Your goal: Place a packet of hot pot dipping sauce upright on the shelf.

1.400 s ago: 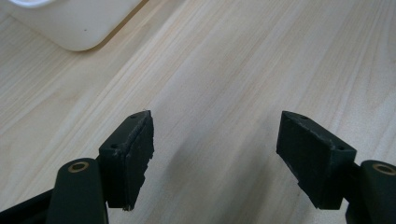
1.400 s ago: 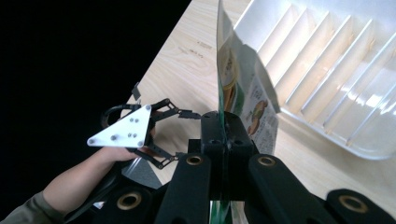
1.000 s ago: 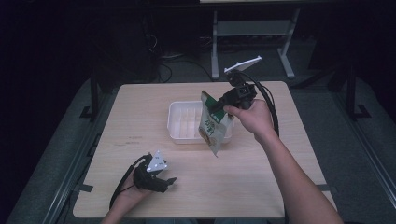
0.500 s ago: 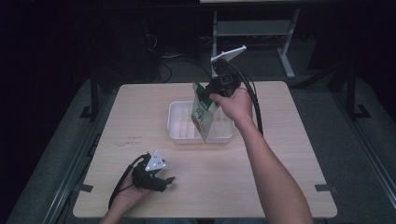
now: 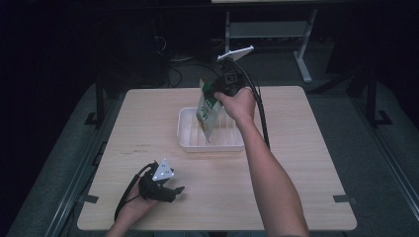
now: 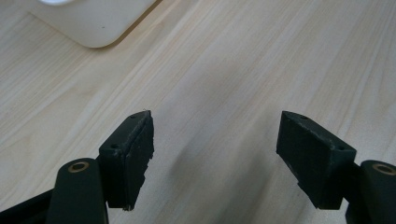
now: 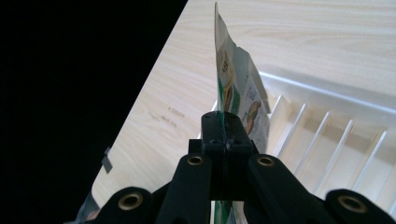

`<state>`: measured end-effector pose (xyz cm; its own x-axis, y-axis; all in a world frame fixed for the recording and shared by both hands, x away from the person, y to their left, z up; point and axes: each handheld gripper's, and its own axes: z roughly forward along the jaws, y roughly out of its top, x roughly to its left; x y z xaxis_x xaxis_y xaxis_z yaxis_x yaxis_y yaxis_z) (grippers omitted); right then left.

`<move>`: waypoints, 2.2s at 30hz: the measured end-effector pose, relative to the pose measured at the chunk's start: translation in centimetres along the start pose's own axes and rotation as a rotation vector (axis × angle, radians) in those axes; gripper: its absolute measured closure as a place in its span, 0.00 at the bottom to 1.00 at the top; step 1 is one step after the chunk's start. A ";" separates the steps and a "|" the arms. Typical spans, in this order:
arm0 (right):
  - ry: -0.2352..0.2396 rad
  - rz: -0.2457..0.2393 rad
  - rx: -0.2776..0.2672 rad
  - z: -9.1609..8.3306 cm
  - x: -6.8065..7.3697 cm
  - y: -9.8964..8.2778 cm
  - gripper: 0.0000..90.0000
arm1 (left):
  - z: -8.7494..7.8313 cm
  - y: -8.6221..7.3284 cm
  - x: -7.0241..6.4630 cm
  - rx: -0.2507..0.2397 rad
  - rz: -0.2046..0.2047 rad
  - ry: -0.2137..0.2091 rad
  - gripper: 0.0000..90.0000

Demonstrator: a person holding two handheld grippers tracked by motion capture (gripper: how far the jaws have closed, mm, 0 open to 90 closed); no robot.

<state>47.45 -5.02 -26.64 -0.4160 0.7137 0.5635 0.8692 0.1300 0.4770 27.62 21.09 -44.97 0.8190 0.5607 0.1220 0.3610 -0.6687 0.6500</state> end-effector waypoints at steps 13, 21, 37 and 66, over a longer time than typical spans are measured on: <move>-0.054 0.015 -0.048 0.0 -2.3 -0.7 0.99 | 0.0 0.0 -0.1 -0.003 0.002 0.001 0.30; -0.076 0.027 -0.070 -0.7 -3.2 -1.2 0.99 | 0.1 0.1 -0.1 -0.001 0.007 0.000 0.30; -0.126 0.035 -0.033 0.6 -3.2 -1.3 0.99 | 0.0 0.1 0.0 -0.006 0.008 0.005 0.30; -0.173 -0.004 0.090 3.6 -3.3 -2.1 0.95 | -0.1 0.1 0.1 -0.013 0.008 0.011 0.29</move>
<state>47.92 -5.15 -31.95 -0.3739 0.8198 0.4338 0.8915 0.1886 0.4120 27.68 21.13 -44.83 0.8164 0.5613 0.1355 0.3489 -0.6665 0.6588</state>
